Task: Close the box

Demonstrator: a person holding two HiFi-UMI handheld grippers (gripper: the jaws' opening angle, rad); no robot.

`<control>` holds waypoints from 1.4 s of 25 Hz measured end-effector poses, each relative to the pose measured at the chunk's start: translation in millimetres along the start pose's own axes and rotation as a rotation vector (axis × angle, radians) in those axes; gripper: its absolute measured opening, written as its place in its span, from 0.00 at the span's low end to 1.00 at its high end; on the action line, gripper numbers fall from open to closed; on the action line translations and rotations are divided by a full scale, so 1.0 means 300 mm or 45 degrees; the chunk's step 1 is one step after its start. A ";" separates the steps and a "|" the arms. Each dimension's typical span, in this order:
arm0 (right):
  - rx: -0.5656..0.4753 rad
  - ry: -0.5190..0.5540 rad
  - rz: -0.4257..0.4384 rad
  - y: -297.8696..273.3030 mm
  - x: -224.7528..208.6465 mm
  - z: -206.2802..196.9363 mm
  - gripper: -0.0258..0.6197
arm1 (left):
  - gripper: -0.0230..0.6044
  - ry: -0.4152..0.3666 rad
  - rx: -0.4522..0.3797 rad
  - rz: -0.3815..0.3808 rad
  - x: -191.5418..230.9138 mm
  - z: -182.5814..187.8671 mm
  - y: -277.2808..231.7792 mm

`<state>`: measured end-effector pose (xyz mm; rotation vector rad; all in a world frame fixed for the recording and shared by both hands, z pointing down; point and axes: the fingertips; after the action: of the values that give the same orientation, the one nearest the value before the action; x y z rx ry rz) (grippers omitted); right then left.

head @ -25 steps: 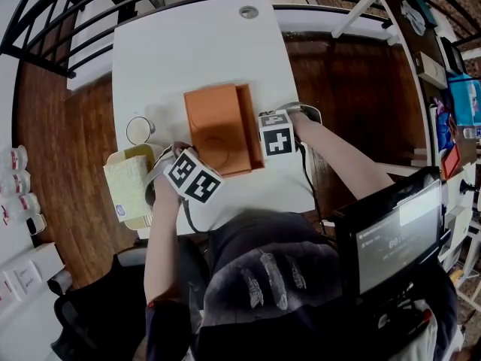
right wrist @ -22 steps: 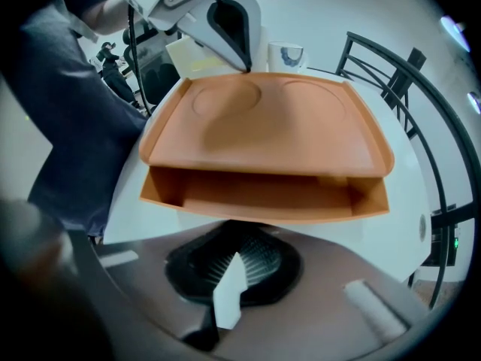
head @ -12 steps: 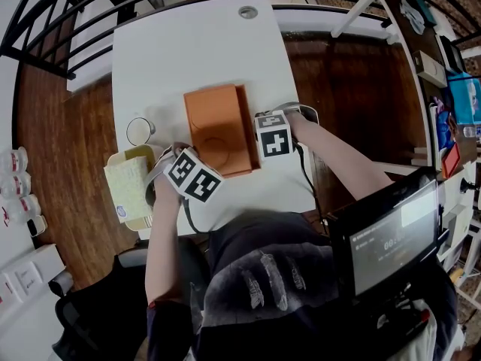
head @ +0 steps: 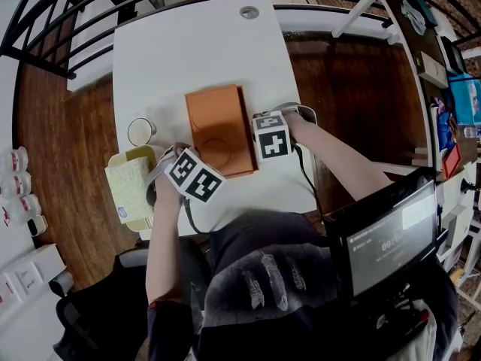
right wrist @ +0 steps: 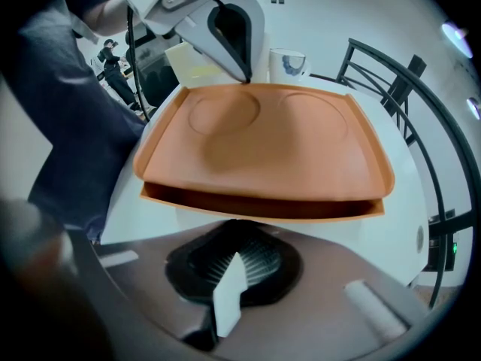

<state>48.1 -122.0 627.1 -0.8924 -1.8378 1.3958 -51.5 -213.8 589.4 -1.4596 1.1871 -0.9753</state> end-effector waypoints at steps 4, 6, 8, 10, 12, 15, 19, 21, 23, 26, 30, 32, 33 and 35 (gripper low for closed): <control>-0.007 0.001 -0.001 -0.002 -0.001 0.007 0.05 | 0.06 0.009 0.003 -0.012 0.000 0.001 -0.001; -0.017 -0.003 -0.006 -0.004 -0.004 0.019 0.05 | 0.06 0.020 0.003 -0.019 0.002 -0.002 -0.002; -0.030 -0.008 -0.008 -0.003 -0.008 0.035 0.05 | 0.06 0.025 0.004 -0.022 0.003 -0.002 -0.001; -0.035 -0.006 -0.005 0.001 -0.008 0.043 0.05 | 0.06 0.024 0.005 -0.023 0.001 0.002 0.000; -0.033 0.000 -0.001 0.001 -0.006 0.046 0.05 | 0.06 0.023 0.006 -0.025 -0.001 0.002 0.000; -0.039 -0.009 0.004 0.001 -0.006 0.047 0.05 | 0.06 0.024 0.006 -0.026 -0.001 0.001 0.001; -0.040 0.000 0.000 -0.001 -0.010 0.053 0.05 | 0.06 0.026 0.005 -0.029 0.003 0.001 0.000; -0.040 -0.013 0.001 -0.003 -0.011 0.054 0.05 | 0.06 0.028 0.006 -0.032 0.002 0.001 -0.001; -0.052 -0.039 0.006 -0.003 -0.013 0.056 0.05 | 0.06 0.037 0.008 -0.041 0.002 0.001 -0.002; -0.070 -0.054 -0.006 -0.002 -0.014 0.060 0.05 | 0.05 0.045 0.013 -0.063 0.001 0.001 -0.003; -0.077 -0.063 -0.011 -0.003 -0.017 0.062 0.05 | 0.05 0.052 0.024 -0.094 0.002 0.002 -0.002; -0.075 -0.074 0.003 -0.002 -0.018 0.060 0.05 | 0.05 0.053 0.027 -0.100 0.001 0.003 -0.002; -0.070 -0.073 0.008 -0.003 -0.017 0.059 0.05 | 0.05 0.055 0.027 -0.099 0.001 0.003 -0.003; -0.060 -0.066 0.007 -0.001 -0.016 0.058 0.05 | 0.05 0.061 0.026 -0.101 -0.002 0.002 -0.003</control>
<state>36.3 -135.1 623.2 -0.8936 -1.9156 1.3959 -50.8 -213.2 590.2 -1.4837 1.1573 -1.0787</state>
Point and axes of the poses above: the fingertips, and each gripper's own axes: y backward along the fingers, x to its left, z out of its top, and after that the axes turned 10 degrees about -z, right-handed
